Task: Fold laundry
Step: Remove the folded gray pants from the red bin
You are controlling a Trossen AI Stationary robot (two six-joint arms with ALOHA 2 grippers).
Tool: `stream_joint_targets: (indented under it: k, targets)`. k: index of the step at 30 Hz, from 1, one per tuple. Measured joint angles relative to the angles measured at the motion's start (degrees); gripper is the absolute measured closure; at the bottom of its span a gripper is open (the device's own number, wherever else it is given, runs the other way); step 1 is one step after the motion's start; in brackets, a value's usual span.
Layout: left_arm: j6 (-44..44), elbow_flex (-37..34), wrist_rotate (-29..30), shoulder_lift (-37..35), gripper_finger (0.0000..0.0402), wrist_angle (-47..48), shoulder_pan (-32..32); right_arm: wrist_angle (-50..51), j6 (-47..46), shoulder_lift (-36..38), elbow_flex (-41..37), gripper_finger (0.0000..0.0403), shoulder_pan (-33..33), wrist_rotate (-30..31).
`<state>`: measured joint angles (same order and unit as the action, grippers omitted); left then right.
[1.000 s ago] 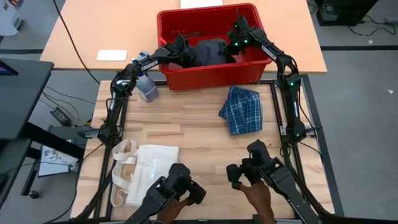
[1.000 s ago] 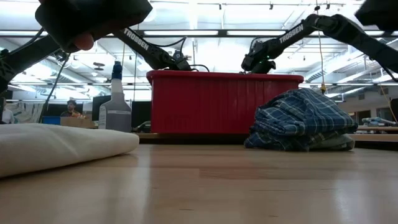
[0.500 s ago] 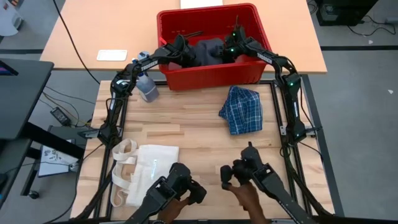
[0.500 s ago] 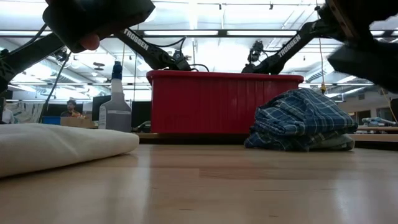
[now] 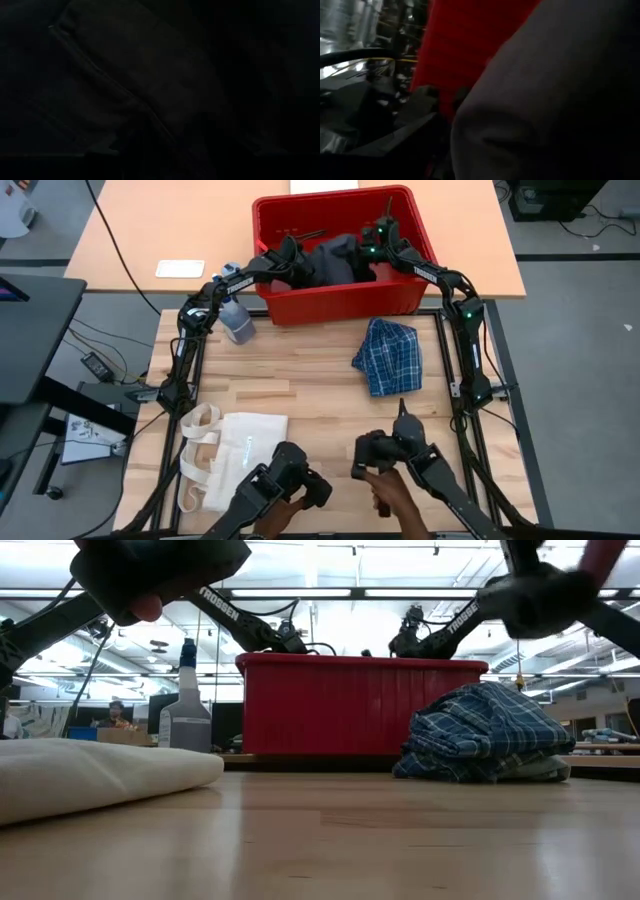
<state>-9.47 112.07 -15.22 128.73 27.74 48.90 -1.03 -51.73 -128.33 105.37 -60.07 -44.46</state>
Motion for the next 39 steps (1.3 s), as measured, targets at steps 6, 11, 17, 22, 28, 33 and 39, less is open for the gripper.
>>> stream_joint_targets:
  k: [6, 11, 17, 22, 28, 33, 39]
  targets:
    - [0.0, 0.0, -0.1, 0.0, 0.0205, -1.0, 0.0, 15.2, 12.9, 0.0, -0.5, 0.003, 0.1, 6.4]
    - [-0.4, 0.0, 0.0, 0.0, 0.0205, -2.2, 0.0, 9.8, 13.3, 0.0, -0.9, 0.0042, 1.5, 5.7]
    - [-0.5, 0.0, 0.0, 0.0, 0.0205, -3.1, 0.0, 11.1, 18.6, 0.0, -0.9, 0.0078, 3.4, 13.9]
    - [-0.1, 0.0, 0.0, 0.0, 0.0205, -3.0, 0.0, 12.0, 21.6, 0.0, -0.9, 0.0177, 3.4, 17.3]
    - [2.8, 0.0, -0.5, -2.6, 0.0205, -1.9, 1.7, 12.2, 26.5, 0.0, -0.8, 0.0354, 2.3, 13.7]
    - [7.9, 0.0, -1.1, -8.9, 0.0205, 1.8, 3.9, 16.1, 26.7, 0.4, 2.4, 0.0353, 0.1, 7.4]
    - [12.2, 0.0, -1.0, -16.0, 0.0205, 3.1, 6.0, 17.0, 33.3, 5.8, 8.4, 0.0353, -0.8, 0.8]
